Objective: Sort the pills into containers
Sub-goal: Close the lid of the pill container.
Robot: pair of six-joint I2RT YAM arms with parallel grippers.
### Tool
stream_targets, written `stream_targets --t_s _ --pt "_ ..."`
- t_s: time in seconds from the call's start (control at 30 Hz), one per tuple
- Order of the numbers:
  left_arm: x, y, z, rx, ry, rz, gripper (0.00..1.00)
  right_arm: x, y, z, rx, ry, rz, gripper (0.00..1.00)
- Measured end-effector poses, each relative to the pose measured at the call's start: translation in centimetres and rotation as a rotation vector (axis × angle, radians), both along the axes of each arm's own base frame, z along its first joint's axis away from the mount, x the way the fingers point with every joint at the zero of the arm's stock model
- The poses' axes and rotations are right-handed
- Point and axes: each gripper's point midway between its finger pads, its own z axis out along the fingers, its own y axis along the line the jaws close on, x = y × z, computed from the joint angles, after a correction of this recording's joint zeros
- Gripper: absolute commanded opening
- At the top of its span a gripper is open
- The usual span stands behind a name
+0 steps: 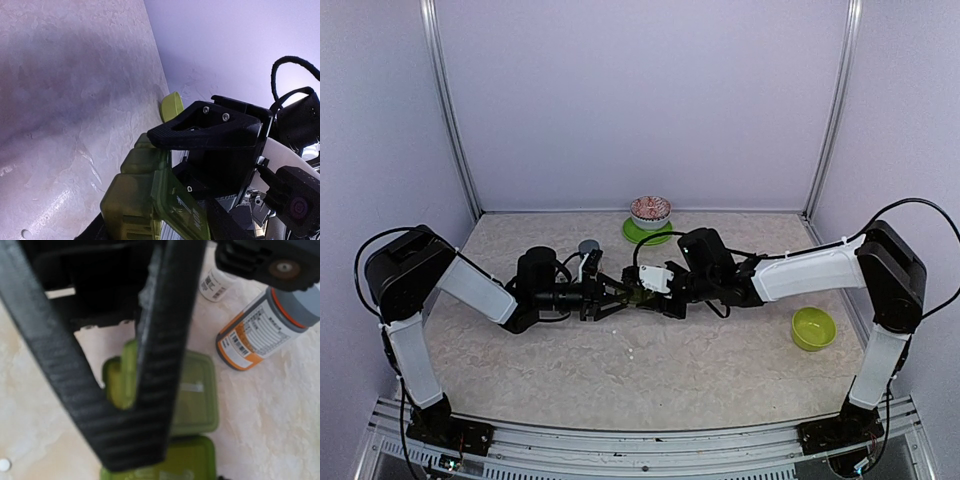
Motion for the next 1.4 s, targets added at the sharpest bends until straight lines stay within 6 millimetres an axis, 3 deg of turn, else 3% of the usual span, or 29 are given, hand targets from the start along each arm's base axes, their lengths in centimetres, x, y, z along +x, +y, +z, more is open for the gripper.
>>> stream_targets --t_s 1.0,1.07,1.2,1.27,1.3,1.4 --pt "-0.1 0.8 -0.4 -0.021 0.053 0.044 0.2 0.2 0.2 0.3 0.015 -0.005 -0.008 0.39" --pt "-0.1 0.8 -0.4 -0.023 0.052 0.044 0.28 0.2 0.2 0.4 0.017 -0.005 -0.008 0.39" --pt "-0.2 0.7 0.0 -0.037 0.05 0.038 0.64 0.3 0.2 0.4 0.018 -0.007 -0.014 0.39" --pt "-0.4 0.5 0.4 -0.049 0.038 0.026 0.78 0.4 0.1 0.3 0.014 -0.007 -0.021 0.39" --pt "-0.4 0.5 0.5 -0.054 0.036 0.022 0.94 0.5 0.0 0.1 0.011 -0.008 -0.026 0.39" --pt "-0.5 0.5 0.8 -0.061 0.029 0.017 0.99 0.8 -0.1 -0.2 0.004 -0.005 -0.039 0.39"
